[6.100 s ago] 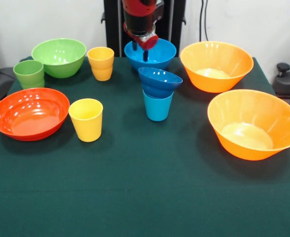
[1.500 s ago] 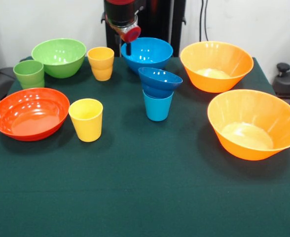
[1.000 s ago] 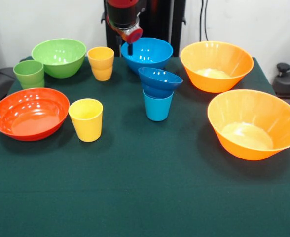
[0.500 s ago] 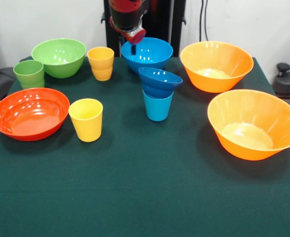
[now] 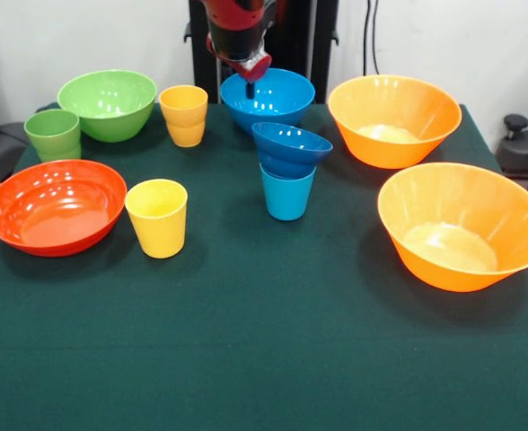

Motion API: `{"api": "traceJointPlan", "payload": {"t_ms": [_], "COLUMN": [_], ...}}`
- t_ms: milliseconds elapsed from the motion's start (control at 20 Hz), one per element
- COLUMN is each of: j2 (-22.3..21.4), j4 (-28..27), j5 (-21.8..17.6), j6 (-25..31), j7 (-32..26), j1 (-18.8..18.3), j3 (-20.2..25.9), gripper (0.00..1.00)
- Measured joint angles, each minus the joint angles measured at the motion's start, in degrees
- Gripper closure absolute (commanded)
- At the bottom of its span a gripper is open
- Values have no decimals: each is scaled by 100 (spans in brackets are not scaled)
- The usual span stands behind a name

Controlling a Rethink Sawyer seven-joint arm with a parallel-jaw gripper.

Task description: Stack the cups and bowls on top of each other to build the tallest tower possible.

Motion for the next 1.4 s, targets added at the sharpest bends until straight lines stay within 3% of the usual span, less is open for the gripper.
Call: {"api": "traceJointPlan", "payload": {"t_ms": [1400], "j2": [182], "j4": [-285], "j5": [-202], "j6": [1], "j7": [0], "j1": [-14], "j3": [97], "gripper": [0]}}
